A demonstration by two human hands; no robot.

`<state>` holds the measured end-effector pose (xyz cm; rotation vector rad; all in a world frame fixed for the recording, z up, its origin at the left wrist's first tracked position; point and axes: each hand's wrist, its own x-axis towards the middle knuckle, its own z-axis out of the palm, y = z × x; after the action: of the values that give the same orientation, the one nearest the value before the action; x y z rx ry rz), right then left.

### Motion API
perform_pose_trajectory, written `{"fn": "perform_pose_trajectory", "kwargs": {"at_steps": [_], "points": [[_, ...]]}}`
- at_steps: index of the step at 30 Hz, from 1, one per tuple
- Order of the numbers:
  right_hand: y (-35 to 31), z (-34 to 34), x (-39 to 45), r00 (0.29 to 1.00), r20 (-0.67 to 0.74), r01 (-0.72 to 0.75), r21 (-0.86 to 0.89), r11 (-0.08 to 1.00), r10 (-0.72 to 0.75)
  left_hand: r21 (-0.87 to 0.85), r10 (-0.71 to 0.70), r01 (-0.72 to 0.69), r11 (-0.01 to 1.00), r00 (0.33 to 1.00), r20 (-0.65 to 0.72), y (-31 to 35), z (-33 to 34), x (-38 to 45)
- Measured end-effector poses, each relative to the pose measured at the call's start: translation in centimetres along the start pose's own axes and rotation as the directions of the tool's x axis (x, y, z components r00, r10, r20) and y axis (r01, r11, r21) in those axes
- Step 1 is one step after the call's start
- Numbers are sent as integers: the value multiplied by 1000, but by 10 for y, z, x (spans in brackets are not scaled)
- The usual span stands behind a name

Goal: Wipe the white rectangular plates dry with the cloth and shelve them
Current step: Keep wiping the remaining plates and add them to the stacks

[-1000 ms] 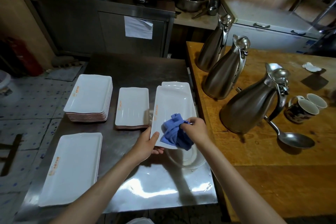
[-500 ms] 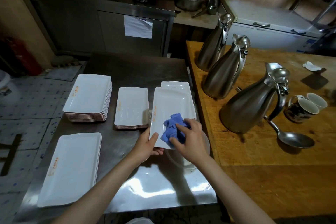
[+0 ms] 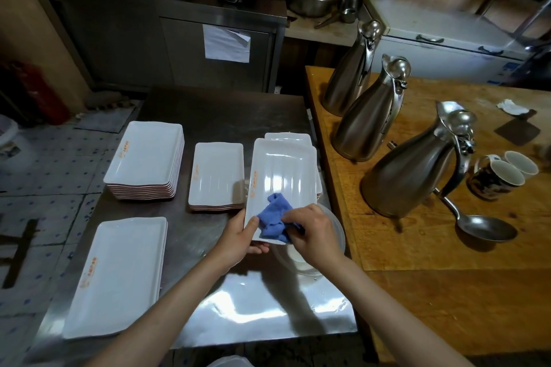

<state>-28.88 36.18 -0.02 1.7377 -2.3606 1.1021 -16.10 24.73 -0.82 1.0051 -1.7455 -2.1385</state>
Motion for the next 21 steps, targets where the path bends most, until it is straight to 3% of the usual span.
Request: {"fn": "perform_pose_trajectory", "kwargs": {"at_steps": [4,9,14,18,21], "points": [[10,-7,-4,996,56,77,-82,994,-73,20,13,-13,1000,1000,-2,0,0,-2],[20,-16,11,997,-45,55,-156,986,-63,41,12,-12,999,1000,9,2,1,1],[22,-19,39,943,-181,-296,-83,951,278,36,16,-17,999,999,39,4,5,-2],[28,-20,59,931,-277,-272,-86,958,239,38,13,-15,999,999,51,7,5,-3],[30,-21,71,899,-305,-340,-30,940,315,58,5,-10,998,997,71,7,4,-3]]}}
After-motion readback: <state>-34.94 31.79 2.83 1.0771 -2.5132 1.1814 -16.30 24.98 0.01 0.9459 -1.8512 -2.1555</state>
